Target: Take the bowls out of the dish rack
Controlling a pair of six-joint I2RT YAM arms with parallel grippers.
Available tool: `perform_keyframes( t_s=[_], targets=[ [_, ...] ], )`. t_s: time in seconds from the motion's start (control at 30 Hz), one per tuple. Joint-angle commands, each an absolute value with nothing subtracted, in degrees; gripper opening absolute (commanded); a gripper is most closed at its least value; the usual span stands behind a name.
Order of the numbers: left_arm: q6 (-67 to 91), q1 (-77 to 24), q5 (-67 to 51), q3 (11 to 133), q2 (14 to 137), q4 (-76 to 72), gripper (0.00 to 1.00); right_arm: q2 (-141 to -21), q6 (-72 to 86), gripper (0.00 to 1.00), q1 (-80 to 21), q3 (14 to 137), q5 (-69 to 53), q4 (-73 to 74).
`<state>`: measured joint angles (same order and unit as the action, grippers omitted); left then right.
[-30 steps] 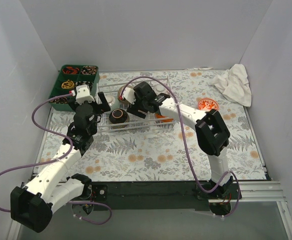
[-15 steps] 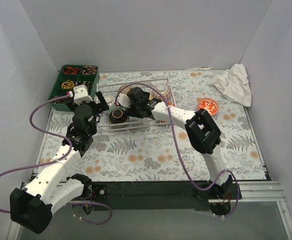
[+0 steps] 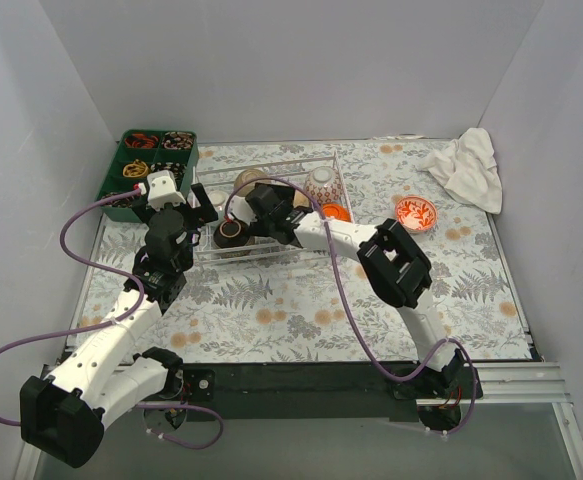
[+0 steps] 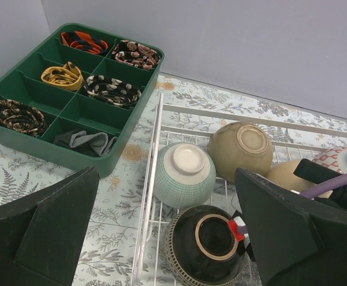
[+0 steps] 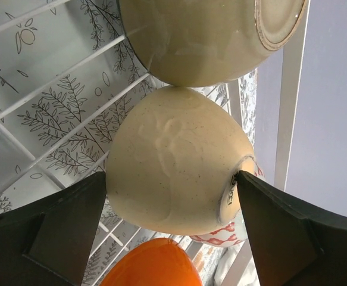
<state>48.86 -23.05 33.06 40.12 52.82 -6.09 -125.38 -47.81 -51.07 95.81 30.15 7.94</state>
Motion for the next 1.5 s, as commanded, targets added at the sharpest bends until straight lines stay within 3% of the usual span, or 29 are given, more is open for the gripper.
perform_keyframes(
  t_s=[0.0, 0.3, 0.4, 0.6, 0.83, 1.1, 1.47],
  targets=[
    [48.9, -22.9, 33.0, 40.0, 52.3, -6.9, 0.98, -129.1, -50.7, 0.96, -51.4, 92.4, 35.2, 5.7],
    [48.9, -22.9, 33.0, 40.0, 52.1, -6.9, 0.98, -128.1, -52.0, 0.91, -52.4, 88.6, 39.6, -1.1],
    [48.8, -22.9, 33.0, 39.9, 52.1, -6.9, 0.98, -126.2, -51.7, 0.82, -52.6, 88.3, 39.0, -2.2],
    [48.8, -22.9, 33.0, 39.9, 52.0, -6.9, 0.98, -122.2, -50.2, 0.55, -52.9, 87.9, 37.6, -2.2],
    [48.6, -22.9, 32.9, 39.9, 51.9, -6.9, 0.98, -117.6, -47.8, 0.38, -53.2, 86.8, 35.4, -2.2],
    [48.4, -22.9, 32.6, 39.7, 51.8, -7.2, 0.98, -112.0, -42.2, 0.24, -53.3, 85.9, 30.5, -0.9],
    [48.3, -22.9, 31.0, 39.7, 51.6, -7.2, 0.98, -107.6, -30.8, 0.17, -52.2, 85.7, 22.7, 1.6]
  ],
)
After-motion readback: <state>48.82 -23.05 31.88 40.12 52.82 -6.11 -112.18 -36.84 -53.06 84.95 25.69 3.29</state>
